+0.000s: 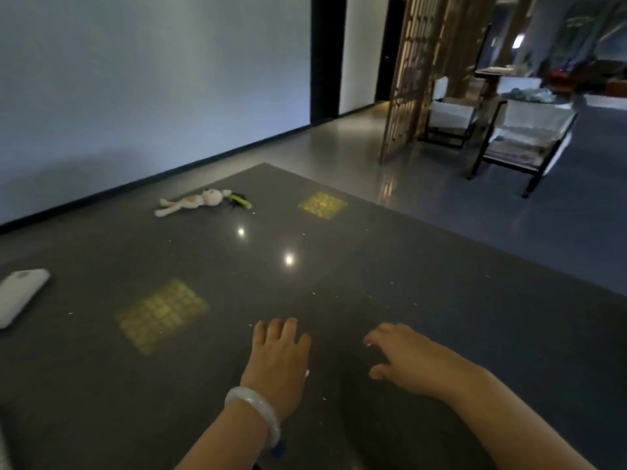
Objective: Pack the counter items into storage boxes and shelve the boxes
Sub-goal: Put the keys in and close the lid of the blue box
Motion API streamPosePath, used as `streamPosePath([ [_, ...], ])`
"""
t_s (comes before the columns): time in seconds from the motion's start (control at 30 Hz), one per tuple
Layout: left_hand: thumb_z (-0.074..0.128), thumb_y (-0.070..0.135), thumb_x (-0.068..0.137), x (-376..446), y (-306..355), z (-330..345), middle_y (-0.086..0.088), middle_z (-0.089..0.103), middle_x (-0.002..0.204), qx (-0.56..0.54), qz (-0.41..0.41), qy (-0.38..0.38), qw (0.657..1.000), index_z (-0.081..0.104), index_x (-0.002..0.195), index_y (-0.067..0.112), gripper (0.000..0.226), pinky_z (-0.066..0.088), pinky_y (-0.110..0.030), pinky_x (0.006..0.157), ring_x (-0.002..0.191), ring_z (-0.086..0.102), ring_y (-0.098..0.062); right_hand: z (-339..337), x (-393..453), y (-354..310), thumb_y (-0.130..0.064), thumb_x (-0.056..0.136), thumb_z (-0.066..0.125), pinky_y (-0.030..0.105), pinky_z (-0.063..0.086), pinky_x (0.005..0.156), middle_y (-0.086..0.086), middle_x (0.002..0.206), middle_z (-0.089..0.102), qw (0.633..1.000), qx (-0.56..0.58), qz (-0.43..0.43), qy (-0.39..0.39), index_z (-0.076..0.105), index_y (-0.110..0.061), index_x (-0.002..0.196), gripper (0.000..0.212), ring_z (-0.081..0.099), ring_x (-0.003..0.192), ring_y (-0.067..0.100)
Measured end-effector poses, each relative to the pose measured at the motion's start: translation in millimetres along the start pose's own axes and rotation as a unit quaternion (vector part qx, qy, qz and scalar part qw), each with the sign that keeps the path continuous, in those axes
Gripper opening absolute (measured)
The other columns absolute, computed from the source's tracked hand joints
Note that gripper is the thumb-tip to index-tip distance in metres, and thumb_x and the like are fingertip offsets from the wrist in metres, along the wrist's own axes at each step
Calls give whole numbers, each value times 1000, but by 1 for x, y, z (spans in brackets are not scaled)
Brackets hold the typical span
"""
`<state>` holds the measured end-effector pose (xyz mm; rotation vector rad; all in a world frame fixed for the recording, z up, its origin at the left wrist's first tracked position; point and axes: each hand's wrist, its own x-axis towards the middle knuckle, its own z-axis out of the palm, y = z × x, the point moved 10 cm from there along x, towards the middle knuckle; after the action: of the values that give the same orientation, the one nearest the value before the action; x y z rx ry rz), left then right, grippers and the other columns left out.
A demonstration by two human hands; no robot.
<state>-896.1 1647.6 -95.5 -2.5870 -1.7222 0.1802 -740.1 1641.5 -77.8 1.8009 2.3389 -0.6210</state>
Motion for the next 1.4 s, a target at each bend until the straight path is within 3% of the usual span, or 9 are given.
streamPosePath([
  [0.2, 43, 48, 97, 45, -121, 42, -12, 13, 157, 26, -85, -70, 994, 23, 149, 16, 65, 6, -58, 116, 144, 10, -39, 19, 117, -40, -39, 91, 59, 39, 26, 113, 1, 156, 19, 999, -25, -2, -19, 20, -22, 151, 74, 21, 141, 25],
  [0.4, 29, 56, 99, 103, -226, 72, -13, 6, 160, 38, -144, -104, 983, 14, 152, 13, 70, 5, -62, 114, 145, 3, -43, 6, 221, -66, -42, 92, 54, 41, 27, 112, 8, 153, 22, 992, -126, -3, -12, 21, -16, 149, 71, 24, 137, 31],
  [0.6, 14, 72, 90, 145, -312, 117, -4, -22, 160, -66, -240, -145, 958, -15, 151, 33, 78, -2, -67, 111, 144, -18, -40, -18, 328, -95, -49, 94, 48, 41, 20, 117, 5, 160, 8, 998, -54, -7, -28, 14, -18, 152, 74, 12, 144, 30],
  [0.73, 11, 80, 83, 155, -325, 145, 0, -36, 154, -108, -245, -149, 952, -28, 143, 44, 80, -12, -69, 107, 140, -31, -37, -39, 408, -114, -50, 94, 50, 42, 18, 116, 6, 160, 4, 1000, -24, -5, -12, 12, -19, 153, 77, 10, 145, 33],
  [0.9, 15, 80, 83, 158, -324, 150, 0, -42, 150, -135, -223, -165, 951, -30, 140, 45, 81, -16, -69, 106, 137, -37, -37, -75, 502, -134, -50, 92, 52, 45, 19, 117, 6, 161, 1, 998, -41, -7, 52, 12, -20, 153, 79, 8, 145, 35],
  [1.07, 19, 80, 85, 158, -321, 147, 1, -44, 149, -149, -213, -198, 945, -30, 141, 45, 82, -15, -69, 107, 136, -38, -37, -84, 564, -137, -52, 95, 44, 45, 7, 118, 6, 160, -13, 996, -63, -7, 64, 7, -29, 153, 72, -4, 146, 34],
  [1.23, 22, 80, 84, 158, -319, 146, 2, -45, 148, -165, -210, -216, 939, -31, 140, 47, 84, -16, -69, 107, 135, -39, -36, -69, 574, -123, -46, 98, 42, 43, 16, 119, 8, 160, 8, 998, -41, -5, 37, 20, -14, 152, 66, 12, 146, 30],
  [1.4, 19, 79, 84, 155, -319, 144, 1, -41, 151, -152, -219, -182, 947, -28, 142, 45, 82, -12, -69, 108, 138, -36, -36, -57, 507, -116, -43, 98, 45, 38, 26, 115, 8, 153, 29, 994, -49, -55, 79, 32, -10, 146, 59, 30, 138, 26],
])
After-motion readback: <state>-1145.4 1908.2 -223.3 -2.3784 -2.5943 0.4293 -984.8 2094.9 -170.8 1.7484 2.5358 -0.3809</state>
